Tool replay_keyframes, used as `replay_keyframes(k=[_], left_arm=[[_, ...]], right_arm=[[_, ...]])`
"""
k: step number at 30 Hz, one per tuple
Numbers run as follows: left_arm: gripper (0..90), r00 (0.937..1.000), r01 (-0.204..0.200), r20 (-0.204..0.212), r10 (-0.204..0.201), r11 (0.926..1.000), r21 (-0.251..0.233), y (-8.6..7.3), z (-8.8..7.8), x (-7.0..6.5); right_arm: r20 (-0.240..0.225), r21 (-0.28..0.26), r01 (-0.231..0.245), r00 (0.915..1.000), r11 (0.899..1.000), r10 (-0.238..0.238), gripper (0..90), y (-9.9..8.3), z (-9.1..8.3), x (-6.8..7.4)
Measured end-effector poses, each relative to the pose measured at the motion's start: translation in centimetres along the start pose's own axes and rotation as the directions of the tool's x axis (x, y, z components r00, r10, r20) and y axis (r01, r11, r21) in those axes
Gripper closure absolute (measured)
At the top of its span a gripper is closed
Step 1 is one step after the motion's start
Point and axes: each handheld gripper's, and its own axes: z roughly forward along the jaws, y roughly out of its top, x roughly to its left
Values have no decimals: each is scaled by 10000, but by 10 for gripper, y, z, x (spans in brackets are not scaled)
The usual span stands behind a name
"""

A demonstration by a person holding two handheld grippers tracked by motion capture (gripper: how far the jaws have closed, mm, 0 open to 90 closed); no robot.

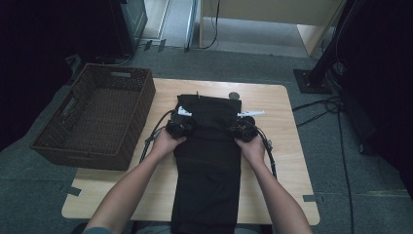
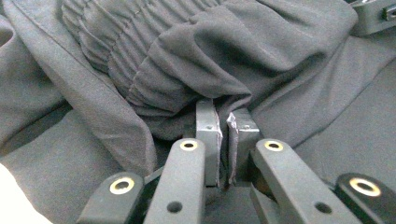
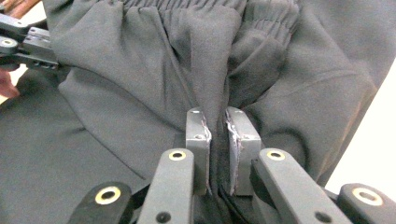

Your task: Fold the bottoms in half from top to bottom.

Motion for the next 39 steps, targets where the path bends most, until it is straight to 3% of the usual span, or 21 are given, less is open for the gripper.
replay_keyframes(k=[5,9,12,14,16,19,20,24,26,28,33,36,37,38,39], left_arm=[[854,9990,440,-20,-440,9990,-13,15,11,18],[848,9921,1239,-217,-1239,9923,-9,23,16,26],[871,9770,2042,617,-2040,9789,30,25,11,33],[873,9753,2064,879,-2026,9778,-363,27,0,33],[873,9785,1950,857,-1876,9768,-881,34,-18,31],[869,9949,943,477,-886,9863,-1354,39,-51,17],[868,9961,764,536,-695,9872,-1400,38,-58,13],[868,9936,364,1119,-175,9849,-1692,19,-96,-13],[866,9884,403,1507,-169,9873,-1537,5,-107,-26],[861,9835,196,1810,38,9916,-1277,-12,-114,-39],[855,9684,84,2494,25,9991,-426,-54,-109,-59],[849,9667,-8,2558,-105,9990,440,-79,-87,-62],[845,9667,-8,2558,-105,9990,440,-79,-87,-62],[845,9695,-154,2450,0,9980,609,-81,-83,-63],[838,9715,-309,2369,120,9966,763,-82,-79,-64]], right_arm=[[332,-257,-304,9990,9992,312,809,15,13,-9],[638,-336,-614,9959,9975,634,808,26,22,-10],[789,-114,-546,9953,9984,553,807,31,23,-10],[909,100,-375,9952,9992,364,820,35,21,-6],[721,197,-501,9962,9986,486,826,45,10,-3],[88,-506,-447,9989,9977,452,826,55,-17,3],[-212,-643,-394,9990,9972,381,825,56,-30,8],[-810,-933,110,9965,9956,-186,824,41,-68,27],[-1084,-961,305,9933,9949,-410,823,29,-81,33],[-1365,-886,475,9889,9949,-593,822,10,-95,41],[-1879,-286,593,9801,9978,-637,819,-35,-103,50],[-1901,290,543,9806,9981,-478,818,-59,-94,50],[-1901,290,543,9806,9981,-478,818,-59,-94,50],[-1943,574,338,9807,9978,-220,818,-70,-85,48],[-1802,830,443,9832,9956,-287,816,-77,-78,46]])
